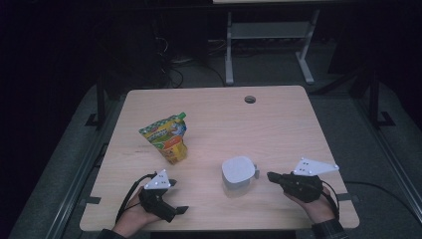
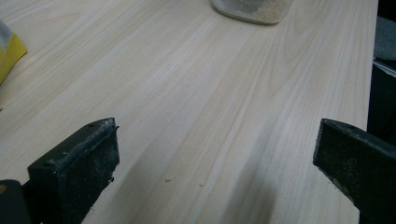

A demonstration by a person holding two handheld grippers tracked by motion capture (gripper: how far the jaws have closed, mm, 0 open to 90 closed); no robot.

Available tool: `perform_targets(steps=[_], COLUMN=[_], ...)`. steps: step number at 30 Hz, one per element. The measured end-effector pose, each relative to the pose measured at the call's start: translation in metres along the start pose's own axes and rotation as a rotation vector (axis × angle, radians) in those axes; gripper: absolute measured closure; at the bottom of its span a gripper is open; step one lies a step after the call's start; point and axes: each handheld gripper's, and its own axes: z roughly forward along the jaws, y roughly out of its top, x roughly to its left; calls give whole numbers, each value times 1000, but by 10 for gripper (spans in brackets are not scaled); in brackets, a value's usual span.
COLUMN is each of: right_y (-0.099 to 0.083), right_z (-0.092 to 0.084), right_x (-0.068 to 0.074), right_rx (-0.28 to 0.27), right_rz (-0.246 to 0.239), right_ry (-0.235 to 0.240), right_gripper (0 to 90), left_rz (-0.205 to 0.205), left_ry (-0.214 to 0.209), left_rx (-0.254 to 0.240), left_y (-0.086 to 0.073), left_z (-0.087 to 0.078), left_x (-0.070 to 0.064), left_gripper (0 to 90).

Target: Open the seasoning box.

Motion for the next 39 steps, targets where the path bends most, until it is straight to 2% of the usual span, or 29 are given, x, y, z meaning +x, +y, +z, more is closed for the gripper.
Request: perform_targets(steps=[10, 16, 22, 39], right_y=[16, 25, 35, 58], right_z=[-3, -1, 1, 21], right_x=[1, 0, 0, 7], right_rx=[-34, -59, -81, -73], right_rz=[-15, -5, -26, -58], right_ry=[-2, 6, 10, 39], right_gripper=[899, 898, 899, 899], left_rz=[10, 5, 5, 7], left_ry=[3, 3, 2, 0], left_rx=[-2, -1, 1, 0], left_y=[3, 1, 0, 1], left_z=[0, 2, 3, 4], left_x=[-4, -3, -2, -1], left_gripper=[0, 0, 0, 0])
